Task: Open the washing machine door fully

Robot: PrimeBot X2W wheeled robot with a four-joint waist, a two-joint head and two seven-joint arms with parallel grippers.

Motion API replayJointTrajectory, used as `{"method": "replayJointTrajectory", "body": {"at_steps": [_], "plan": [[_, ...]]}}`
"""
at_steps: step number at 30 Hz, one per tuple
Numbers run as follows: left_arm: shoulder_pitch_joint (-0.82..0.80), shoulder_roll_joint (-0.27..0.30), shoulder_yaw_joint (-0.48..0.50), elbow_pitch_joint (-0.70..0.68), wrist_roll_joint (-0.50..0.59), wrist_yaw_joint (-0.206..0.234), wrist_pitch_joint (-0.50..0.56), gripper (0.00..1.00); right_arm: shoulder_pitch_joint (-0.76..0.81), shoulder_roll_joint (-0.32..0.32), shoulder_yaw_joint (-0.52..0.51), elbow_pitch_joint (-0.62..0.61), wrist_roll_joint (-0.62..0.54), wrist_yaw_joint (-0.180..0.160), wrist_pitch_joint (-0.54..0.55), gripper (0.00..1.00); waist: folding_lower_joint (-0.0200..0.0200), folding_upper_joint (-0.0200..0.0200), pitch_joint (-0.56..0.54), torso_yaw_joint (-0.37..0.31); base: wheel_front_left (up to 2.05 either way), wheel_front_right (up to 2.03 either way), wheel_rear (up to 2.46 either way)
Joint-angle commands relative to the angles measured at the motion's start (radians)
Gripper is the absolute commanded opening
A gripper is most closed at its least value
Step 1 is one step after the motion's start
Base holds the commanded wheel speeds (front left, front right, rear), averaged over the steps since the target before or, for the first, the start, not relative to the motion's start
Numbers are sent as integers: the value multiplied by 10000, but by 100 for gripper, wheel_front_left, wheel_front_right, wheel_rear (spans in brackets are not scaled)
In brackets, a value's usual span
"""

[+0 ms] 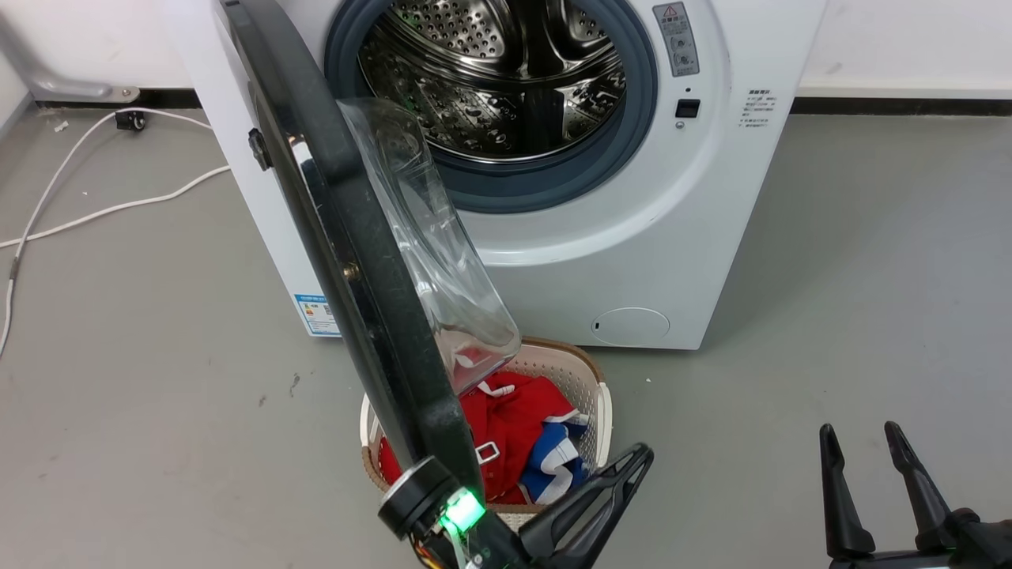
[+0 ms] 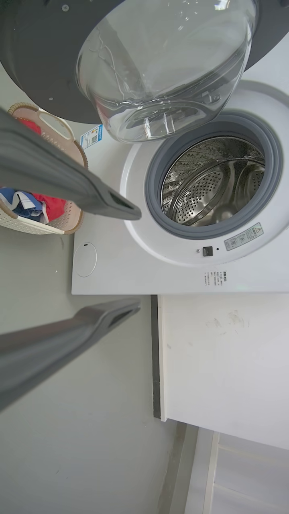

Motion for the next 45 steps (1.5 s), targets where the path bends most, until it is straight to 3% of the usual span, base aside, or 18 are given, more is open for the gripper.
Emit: {"method": "replayJointTrajectory", "body": {"at_steps": [1, 18, 41, 42, 45], "plan": [[117, 53, -1, 89, -43, 4, -72, 0, -105, 16, -18, -43, -64, 1, -22, 100, 0, 0, 25, 2, 0, 0, 0], [664, 40, 951, 1941, -816, 953, -160, 0, -223, 16, -38, -40, -145, 1, -22, 100, 0, 0, 325, 154, 0, 0, 0], [1810, 581, 3456, 1465, -1334, 2310, -112, 0, 71, 15, -107, 70, -166, 0, -22, 100, 0, 0, 193, 859, 0, 0, 0], [2084, 668, 3938, 1298, -1409, 2513, -120, 0, 51, 15, -144, 39, -156, 1, -22, 100, 0, 0, 261, 983, 0, 0, 0], [2193, 790, 4299, 1211, -1426, 2582, -120, 0, 68, 15, -146, 42, -159, 0, -22, 100, 0, 0, 319, 1089, 0, 0, 0]]}}
